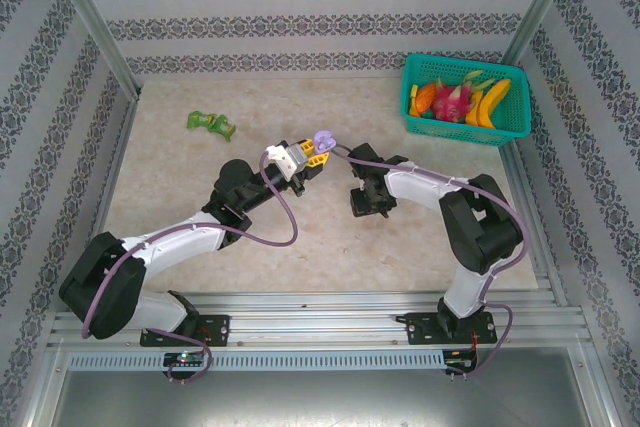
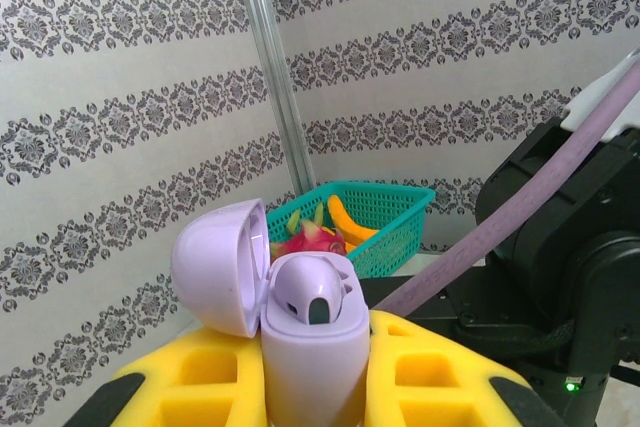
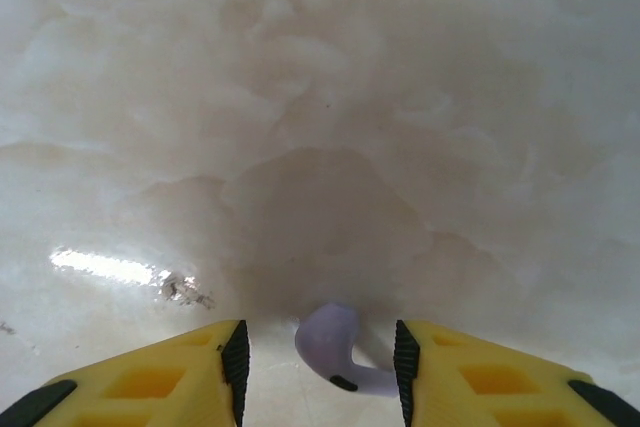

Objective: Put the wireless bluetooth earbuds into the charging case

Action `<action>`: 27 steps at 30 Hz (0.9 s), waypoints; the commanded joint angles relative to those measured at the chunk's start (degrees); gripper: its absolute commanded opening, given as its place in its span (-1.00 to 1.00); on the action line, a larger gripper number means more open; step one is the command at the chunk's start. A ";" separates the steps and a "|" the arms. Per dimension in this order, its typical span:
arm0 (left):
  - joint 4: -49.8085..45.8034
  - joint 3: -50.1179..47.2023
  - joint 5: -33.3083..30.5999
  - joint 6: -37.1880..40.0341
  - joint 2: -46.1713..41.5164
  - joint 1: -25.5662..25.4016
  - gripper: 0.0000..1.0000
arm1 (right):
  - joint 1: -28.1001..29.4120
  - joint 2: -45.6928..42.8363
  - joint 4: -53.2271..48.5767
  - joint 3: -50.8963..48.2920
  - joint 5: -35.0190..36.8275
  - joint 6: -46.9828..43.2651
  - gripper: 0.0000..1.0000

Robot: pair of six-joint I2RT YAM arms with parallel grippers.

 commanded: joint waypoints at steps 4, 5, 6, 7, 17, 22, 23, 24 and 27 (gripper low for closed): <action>1.00 0.36 -0.14 0.29 -1.63 -0.62 -1.00 | -0.03 2.75 -1.07 1.86 1.71 -0.79 -0.16; 0.99 0.31 -0.12 0.34 -1.62 -0.59 -1.00 | 0.01 3.05 -1.07 2.01 1.88 -0.79 -0.16; 0.99 0.37 -0.12 0.36 -1.62 -0.61 -1.00 | -0.07 3.27 -1.07 2.08 1.97 -0.79 -0.17; 1.02 0.28 -0.13 0.35 -1.62 -0.58 -1.00 | -0.12 3.51 -1.07 2.19 1.92 -0.86 -0.20; 1.13 0.20 -0.18 0.50 -1.57 -0.55 -1.00 | -0.29 2.58 -1.69 1.27 1.65 -0.20 -0.28; 1.20 0.29 -0.04 0.37 -1.39 -0.62 -1.00 | -0.34 0.86 -1.95 -0.01 1.62 0.12 -0.31; 1.21 0.27 -0.02 0.29 -1.29 -0.61 -1.00 | -0.34 0.51 -2.01 -0.18 1.62 0.26 -0.31; 1.21 0.24 -0.06 0.21 -1.31 -0.66 -1.00 | -0.34 0.15 -1.95 -0.47 1.60 0.32 -0.31; 1.21 0.37 0.00 0.10 -1.31 -0.62 -1.00 | -0.43 -0.47 -2.12 -0.74 1.65 0.44 -0.32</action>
